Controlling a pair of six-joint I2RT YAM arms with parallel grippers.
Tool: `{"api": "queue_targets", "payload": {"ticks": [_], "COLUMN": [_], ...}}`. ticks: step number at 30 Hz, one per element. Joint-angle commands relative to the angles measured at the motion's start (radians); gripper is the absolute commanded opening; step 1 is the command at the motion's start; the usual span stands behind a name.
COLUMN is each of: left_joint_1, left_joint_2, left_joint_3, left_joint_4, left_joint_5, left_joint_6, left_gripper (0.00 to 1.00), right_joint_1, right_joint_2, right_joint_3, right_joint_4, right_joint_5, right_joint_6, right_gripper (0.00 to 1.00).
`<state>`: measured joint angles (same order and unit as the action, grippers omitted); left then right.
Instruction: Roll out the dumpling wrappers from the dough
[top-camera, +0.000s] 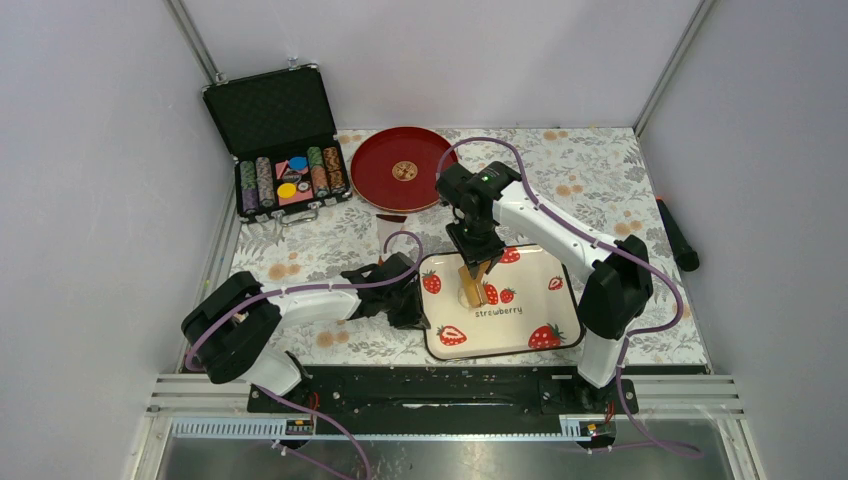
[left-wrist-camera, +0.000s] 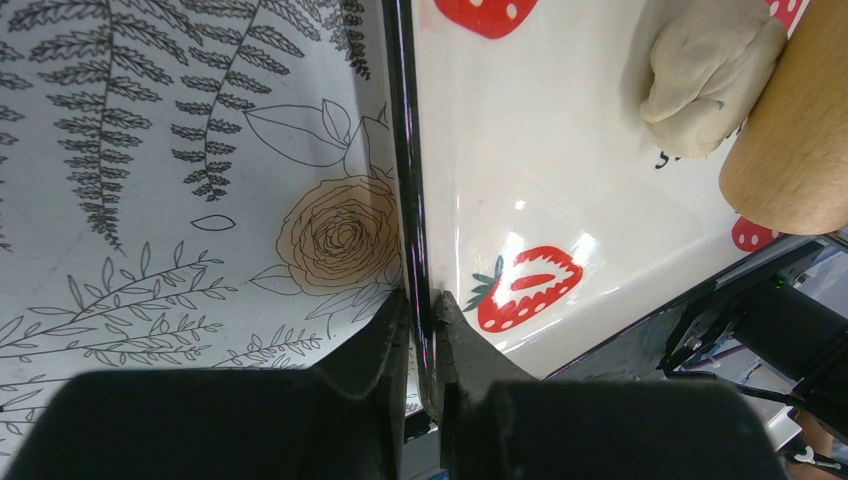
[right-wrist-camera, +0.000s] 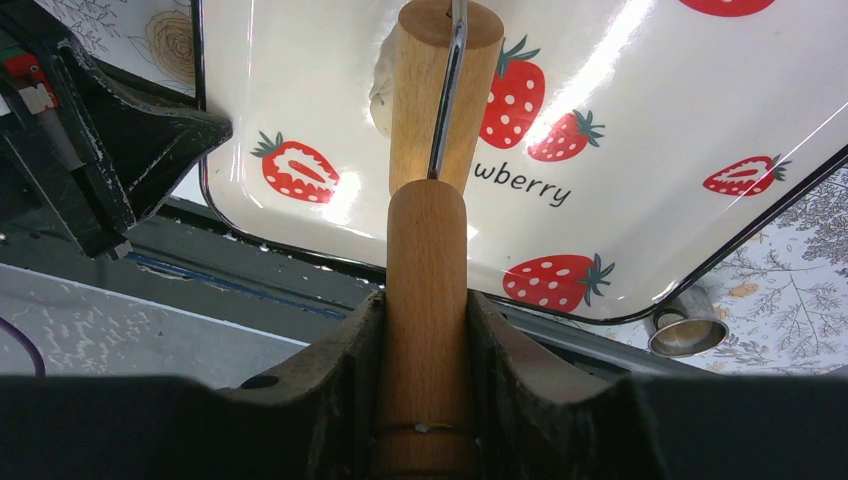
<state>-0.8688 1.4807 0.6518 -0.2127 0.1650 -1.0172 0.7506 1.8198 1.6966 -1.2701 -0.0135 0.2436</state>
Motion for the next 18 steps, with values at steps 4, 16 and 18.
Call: {"api": "queue_targets", "payload": {"ticks": [4, 16, 18], "left_joint_1": [-0.02, -0.019, -0.019], "left_joint_2": [0.037, 0.039, 0.038], "left_joint_3": [-0.018, -0.018, -0.017], "left_joint_4": [-0.08, -0.08, -0.08], "left_joint_5": [-0.049, -0.049, -0.049], "left_joint_6": [0.043, 0.043, 0.043], "left_gripper": [0.0, 0.0, 0.0], "right_joint_1": [0.017, 0.019, 0.022], "right_joint_2": [0.004, 0.002, 0.009], "right_joint_3": [0.018, 0.209, 0.211], "right_joint_4": [-0.018, -0.155, -0.156], "right_joint_5": [-0.001, 0.104, 0.094], "right_joint_6": [0.006, -0.011, -0.011], "right_gripper": [0.0, 0.0, 0.0]}}
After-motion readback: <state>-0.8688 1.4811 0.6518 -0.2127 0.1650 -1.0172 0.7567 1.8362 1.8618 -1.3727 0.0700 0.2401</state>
